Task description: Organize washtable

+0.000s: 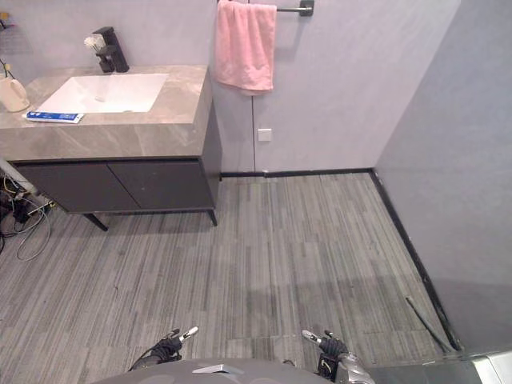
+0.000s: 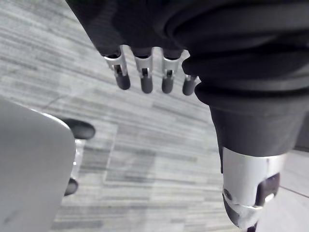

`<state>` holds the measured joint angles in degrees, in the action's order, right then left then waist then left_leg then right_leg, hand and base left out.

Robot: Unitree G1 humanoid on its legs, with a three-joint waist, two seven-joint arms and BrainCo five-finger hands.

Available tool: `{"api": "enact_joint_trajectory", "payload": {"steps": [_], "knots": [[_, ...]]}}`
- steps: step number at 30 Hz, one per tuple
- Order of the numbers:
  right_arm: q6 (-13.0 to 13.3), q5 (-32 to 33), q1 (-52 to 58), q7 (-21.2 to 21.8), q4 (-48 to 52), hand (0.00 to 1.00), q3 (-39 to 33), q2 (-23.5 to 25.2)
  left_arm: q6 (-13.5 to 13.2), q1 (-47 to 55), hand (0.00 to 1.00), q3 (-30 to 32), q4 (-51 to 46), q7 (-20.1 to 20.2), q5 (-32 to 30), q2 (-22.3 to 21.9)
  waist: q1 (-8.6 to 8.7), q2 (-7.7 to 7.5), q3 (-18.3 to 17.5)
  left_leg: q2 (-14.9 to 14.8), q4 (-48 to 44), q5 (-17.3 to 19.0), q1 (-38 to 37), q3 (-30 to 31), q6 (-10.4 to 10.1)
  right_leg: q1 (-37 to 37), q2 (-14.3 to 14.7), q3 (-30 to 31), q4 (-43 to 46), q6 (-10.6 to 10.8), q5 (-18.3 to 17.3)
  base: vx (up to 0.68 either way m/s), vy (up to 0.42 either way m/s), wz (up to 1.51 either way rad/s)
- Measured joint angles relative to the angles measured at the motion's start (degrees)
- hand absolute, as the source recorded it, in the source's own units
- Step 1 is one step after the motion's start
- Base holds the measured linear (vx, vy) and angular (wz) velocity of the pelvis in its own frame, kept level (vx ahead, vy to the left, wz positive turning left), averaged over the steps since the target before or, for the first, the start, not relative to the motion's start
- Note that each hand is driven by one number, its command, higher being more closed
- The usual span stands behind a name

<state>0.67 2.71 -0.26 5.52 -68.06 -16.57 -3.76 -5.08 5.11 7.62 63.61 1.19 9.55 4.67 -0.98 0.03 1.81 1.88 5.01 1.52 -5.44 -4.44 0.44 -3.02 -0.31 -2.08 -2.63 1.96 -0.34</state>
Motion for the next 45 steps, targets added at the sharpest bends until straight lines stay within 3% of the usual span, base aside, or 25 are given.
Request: {"api": "enact_joint_trajectory", "payload": {"steps": [45], "knots": [[0.75, 0.60, 0.01, -0.07, -0.04, 0.00, 2.01, 0.22, -0.13, -0.75, 0.00, 1.40, 1.67, 0.53, -1.05, -0.32, 0.46, -0.62, 0.24, -0.11, -0.29, 0.69, -1.24, -0.99, 0.42, -0.82, 0.09, 0.75, 0.26, -0.08, -0.50, 0.01, 0.000, -0.01]]}}
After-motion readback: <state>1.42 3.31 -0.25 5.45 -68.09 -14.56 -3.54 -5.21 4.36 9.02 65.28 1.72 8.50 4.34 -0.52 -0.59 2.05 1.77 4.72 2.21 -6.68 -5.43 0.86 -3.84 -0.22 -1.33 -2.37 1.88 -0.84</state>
